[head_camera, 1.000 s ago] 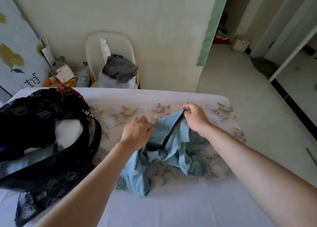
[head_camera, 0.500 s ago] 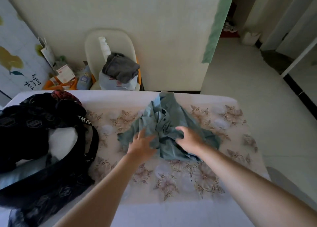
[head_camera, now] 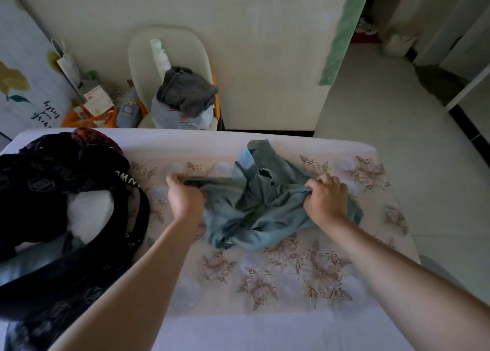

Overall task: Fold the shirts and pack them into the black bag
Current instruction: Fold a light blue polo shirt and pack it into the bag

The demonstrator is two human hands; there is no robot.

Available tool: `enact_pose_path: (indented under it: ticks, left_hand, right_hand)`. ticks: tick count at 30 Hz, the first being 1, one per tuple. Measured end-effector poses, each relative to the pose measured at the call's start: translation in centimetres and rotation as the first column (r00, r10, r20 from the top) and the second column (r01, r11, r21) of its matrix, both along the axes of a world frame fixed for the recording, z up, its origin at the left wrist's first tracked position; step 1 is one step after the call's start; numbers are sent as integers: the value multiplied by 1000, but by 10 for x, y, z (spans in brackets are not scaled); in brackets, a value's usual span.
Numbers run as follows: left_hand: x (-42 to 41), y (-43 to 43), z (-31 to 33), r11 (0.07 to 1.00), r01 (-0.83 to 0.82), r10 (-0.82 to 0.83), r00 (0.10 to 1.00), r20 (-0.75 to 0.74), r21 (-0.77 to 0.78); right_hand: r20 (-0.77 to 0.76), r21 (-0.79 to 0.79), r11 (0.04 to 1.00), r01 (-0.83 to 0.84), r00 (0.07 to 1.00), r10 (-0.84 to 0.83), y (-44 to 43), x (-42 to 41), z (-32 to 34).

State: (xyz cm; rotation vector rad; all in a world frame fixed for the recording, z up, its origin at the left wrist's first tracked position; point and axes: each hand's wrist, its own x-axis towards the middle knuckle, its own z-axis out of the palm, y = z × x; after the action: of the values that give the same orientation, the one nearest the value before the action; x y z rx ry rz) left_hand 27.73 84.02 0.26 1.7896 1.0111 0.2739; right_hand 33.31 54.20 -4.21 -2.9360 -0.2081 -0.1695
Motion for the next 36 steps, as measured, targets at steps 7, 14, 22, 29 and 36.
enact_pose_path:
  ticks: [7,14,22,29,36]
  left_hand:
    - [2,-38,-40,433,728,-569,678,-465,531]
    - [21,-49,-63,40,997,-551,77,-831,66]
    - [54,-61,-53,237,904,-672,417,-612,355]
    - [85,-66,-68,-285,813,-590,269,-761,508]
    - [106,-40,-57,753,548,-524,834,-173,363]
  right_hand:
    - [-383,-28,944,-329,876,294,16,-16,-22]
    - [-792,153,918,-366,511,335,19,-13,-22]
    - [-221,254,940,-228,933,286,38,37,-32]
    - [-441,-21,853,-521,771,460,43,71,-41]
    - [-519,-210,878,-429,810,272,49,103,-42]
